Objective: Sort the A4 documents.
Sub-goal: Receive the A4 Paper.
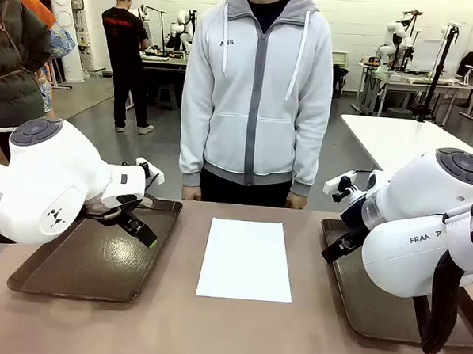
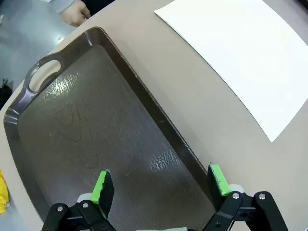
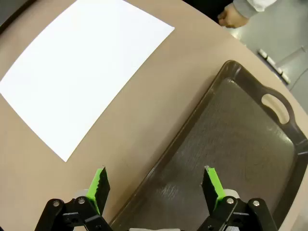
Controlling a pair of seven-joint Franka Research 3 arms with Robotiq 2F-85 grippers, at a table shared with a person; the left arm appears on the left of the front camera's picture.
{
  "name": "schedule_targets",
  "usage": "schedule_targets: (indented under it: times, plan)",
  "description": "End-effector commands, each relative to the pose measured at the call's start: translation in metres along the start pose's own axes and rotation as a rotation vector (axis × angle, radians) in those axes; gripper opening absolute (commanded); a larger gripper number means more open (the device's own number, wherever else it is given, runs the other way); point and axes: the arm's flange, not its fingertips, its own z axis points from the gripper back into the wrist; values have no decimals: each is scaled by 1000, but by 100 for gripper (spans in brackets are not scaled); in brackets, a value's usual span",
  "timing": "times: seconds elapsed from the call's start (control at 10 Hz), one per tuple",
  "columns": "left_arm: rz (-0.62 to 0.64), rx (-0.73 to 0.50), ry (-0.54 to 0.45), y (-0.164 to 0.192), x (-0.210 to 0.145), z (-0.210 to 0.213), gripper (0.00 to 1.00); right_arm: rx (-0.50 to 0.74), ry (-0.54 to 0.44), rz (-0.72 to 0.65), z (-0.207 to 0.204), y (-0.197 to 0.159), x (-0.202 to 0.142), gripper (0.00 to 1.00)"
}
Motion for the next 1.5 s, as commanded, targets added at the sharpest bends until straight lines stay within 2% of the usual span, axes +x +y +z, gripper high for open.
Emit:
schedule_targets:
  times: [0.0, 1.4]
  plan:
    - [0, 0, 0, 0, 0, 0, 100, 0, 0, 0, 0, 0, 0, 100]
    - [0, 0, 0, 0, 0, 0, 100, 0, 0, 0, 0, 0, 0, 100]
